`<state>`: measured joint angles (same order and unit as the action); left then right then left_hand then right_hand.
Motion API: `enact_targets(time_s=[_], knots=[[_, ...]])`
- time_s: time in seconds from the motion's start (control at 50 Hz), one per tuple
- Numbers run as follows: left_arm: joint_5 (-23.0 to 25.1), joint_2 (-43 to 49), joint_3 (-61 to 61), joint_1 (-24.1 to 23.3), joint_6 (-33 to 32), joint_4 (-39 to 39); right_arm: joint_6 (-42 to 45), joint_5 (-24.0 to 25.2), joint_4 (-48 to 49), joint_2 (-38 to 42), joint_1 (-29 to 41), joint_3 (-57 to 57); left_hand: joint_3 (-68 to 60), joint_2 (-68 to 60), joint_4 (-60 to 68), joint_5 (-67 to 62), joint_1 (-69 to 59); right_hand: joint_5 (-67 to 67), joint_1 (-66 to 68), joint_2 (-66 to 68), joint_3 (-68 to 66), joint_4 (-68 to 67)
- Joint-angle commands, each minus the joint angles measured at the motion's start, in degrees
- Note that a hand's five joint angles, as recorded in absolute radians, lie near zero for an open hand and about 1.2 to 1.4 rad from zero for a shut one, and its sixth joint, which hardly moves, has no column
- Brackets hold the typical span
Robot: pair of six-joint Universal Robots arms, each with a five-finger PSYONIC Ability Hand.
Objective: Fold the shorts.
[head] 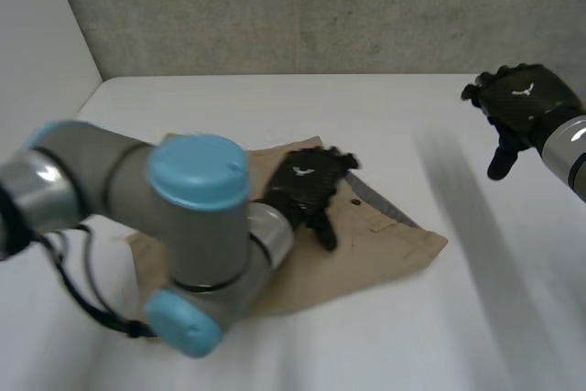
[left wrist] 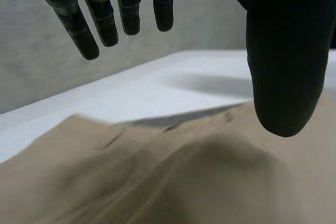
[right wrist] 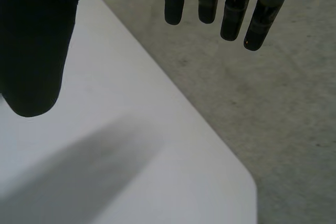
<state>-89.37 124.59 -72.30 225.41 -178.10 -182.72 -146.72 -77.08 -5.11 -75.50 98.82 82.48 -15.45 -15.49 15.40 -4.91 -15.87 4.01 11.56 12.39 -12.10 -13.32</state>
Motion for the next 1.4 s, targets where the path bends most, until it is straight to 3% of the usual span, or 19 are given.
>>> enact_targets(time_s=[0.02, 0.1, 0.2, 0.32, 0.44, 0.58, 0.6, 0.64, 0.7, 0.76, 0.82, 0.84, 0.96, 1.08, 1.16, 1.24, 1.3, 1.38, 1.4], knots=[[-7.57, -13.22, -11.89, 4.95, -0.93, 6.41, 2.05, 6.50, -4.12, 0.09, -0.03, 3.04, 0.70, 0.73, -0.64, 0.15, 1.11, -4.01, -1.56, -2.39, 2.10, 3.32], [-11.18, -20.43, -19.62, 7.33, -1.46, 6.94, 2.23, 11.42, -5.09, 0.35, 0.23, 5.23, -0.47, -0.44, 0.53, -1.02, -0.06, -4.01, -1.56, -2.39, 2.10, 3.32], [-11.80, -28.33, -28.22, 7.50, -1.55, 7.46, 7.49, 18.54, -4.91, 0.61, 0.32, 9.89, -5.68, -5.65, 5.73, -6.23, -5.27, -4.01, -1.56, -2.39, 2.10, 3.32], [-11.80, -32.13, -35.79, 7.77, -1.63, 7.55, 15.40, 19.69, -4.56, 4.29, 1.46, 11.92, -11.07, -11.04, 11.13, -11.62, -10.66, -4.01, -1.56, -2.39, 2.10, 3.32], [-11.97, -31.78, -39.23, 9.08, -1.55, 7.46, 16.20, 18.99, -3.60, 7.64, 2.61, 11.92, -10.41, -10.37, 10.46, -10.95, -9.99, 2.63, 5.07, 4.24, -4.53, -3.31], [-12.23, -26.87, -40.38, 10.49, -1.63, 3.78, 15.94, 18.90, 1.85, 10.81, 3.22, 12.71, -7.72, -7.68, 7.77, -8.26, -7.30, 25.63, 28.08, 27.25, -27.53, -26.32], [-12.24, -26.08, -40.38, 10.67, -1.72, 3.08, 15.59, 18.90, 2.73, 10.90, 3.57, 12.62, -7.71, -7.68, 7.77, -8.26, -7.30, 46.33, 48.78, 47.95, -48.23, -47.02], [-12.41, -23.35, -39.94, 11.19, -2.34, 0.53, 15.32, 18.90, 3.26, 10.81, 3.75, 12.36, -8.38, -8.35, 8.44, -8.93, -7.97, 65.92, 68.37, 67.54, -67.82, -66.61], [-12.76, -20.01, -39.32, 11.28, -3.83, -1.76, 13.66, 18.72, 3.61, 10.28, 4.10, 12.36, -10.06, -10.03, 10.11, -10.60, -9.65, 65.99, 68.44, 67.61, -67.90, -66.68], [-14.69, -17.55, -38.18, 11.28, -6.29, -3.52, 10.67, 18.20, 2.82, 9.32, 4.80, 12.62, -25.82, -25.79, 25.87, -26.37, -25.41, 65.99, 68.44, 67.61, -67.90, -66.68], [-17.58, -16.66, -36.87, 11.28, -8.13, -4.75, 7.68, 16.71, 0.98, 6.95, 4.89, 13.15, -64.23, -64.19, 64.28, -64.77, -63.81, 65.99, 68.44, 67.61, -67.90, -66.68], [-18.12, -16.75, -36.43, 11.37, -8.49, -4.84, 6.98, 16.00, 0.02, 5.99, 4.63, 13.15, -64.54, -64.51, 64.60, -65.09, -64.13, 65.99, 68.44, 67.61, -67.90, -66.68], [-18.39, -21.91, -34.05, 11.20, -11.99, -4.05, 6.00, 11.78, -12.78, -2.36, 4.19, 12.01, -64.55, -64.51, 64.60, -65.09, -64.13, 65.99, 68.44, 67.61, -67.90, -66.68], [-17.34, -25.37, -30.98, 12.33, -14.55, -4.75, 6.45, 11.86, -24.41, -4.13, 3.66, 9.02, -64.55, -64.51, 64.60, -65.09, -64.13, 65.99, 68.44, 67.61, -67.90, -66.68], [-13.91, -22.48, -26.59, 14.97, -15.08, -5.89, 1.80, 11.34, -22.59, -4.13, 4.19, 7.17, -64.55, -64.51, 64.60, -65.09, -64.13, 65.99, 68.44, 67.61, -67.90, -66.68], [-11.36, -10.80, -19.30, 15.59, -16.57, -5.99, -8.11, 10.82, -14.69, -0.90, 4.71, 4.98, -64.55, -64.51, 64.60, -65.09, -64.13, 65.99, 68.44, 67.61, -67.90, -66.68], [-11.53, -3.06, -12.71, 15.68, -18.33, -5.63, -12.52, 8.19, -10.29, 4.11, 7.60, 2.61, -52.50, -52.47, 52.56, -53.05, -52.09, 65.99, 68.44, 67.61, -67.90, -66.68], [-12.14, 3.72, -5.50, 15.85, -20.26, -6.24, -16.13, -0.94, -7.90, 10.71, 13.06, -2.84, -31.83, -31.80, 31.89, -32.38, -31.42, 65.99, 68.44, 67.61, -67.90, -66.68], [-12.50, 4.68, -3.92, 15.77, -20.53, -6.33, -17.19, -5.23, -7.47, 12.90, 14.28, -4.42, -19.28, -19.25, 19.33, -19.82, -18.87, 65.99, 68.44, 67.61, -67.90, -66.68]])
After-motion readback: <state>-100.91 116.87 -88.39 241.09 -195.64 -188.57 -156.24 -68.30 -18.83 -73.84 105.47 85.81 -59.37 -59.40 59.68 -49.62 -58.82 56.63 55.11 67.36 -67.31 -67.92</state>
